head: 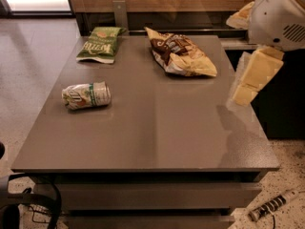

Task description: Place 7up can upright

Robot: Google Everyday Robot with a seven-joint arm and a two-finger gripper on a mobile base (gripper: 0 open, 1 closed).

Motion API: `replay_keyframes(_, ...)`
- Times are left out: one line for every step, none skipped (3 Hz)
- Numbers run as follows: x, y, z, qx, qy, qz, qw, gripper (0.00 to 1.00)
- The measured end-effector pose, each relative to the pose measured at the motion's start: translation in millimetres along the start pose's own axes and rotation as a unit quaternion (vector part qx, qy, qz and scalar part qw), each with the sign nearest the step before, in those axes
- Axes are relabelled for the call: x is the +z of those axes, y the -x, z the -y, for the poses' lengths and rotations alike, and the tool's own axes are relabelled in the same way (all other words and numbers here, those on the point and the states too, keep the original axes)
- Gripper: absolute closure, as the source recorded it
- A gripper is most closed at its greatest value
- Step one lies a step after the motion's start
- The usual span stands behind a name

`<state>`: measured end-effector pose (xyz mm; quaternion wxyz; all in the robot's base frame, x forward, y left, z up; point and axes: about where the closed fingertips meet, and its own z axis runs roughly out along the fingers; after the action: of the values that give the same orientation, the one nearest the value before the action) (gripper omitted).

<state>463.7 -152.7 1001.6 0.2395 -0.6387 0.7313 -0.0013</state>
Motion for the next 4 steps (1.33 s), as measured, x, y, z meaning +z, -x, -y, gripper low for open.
replay_keyframes(17.4, 60.2, -2.7, -0.015, 0.017, 0.069, 0.9974, 0.00)
replay_keyframes(30.0, 118.6, -13.3, -0.039, 0.032, 0.098, 0.9939, 0.00)
replay_keyframes(42.3, 176.3, -25.0, -0.075, 0.032, 0.085, 0.9930, 0.00)
replay_keyframes(52.9, 230.5, -30.8, -0.114, 0.012, 0.042, 0.9925, 0.00)
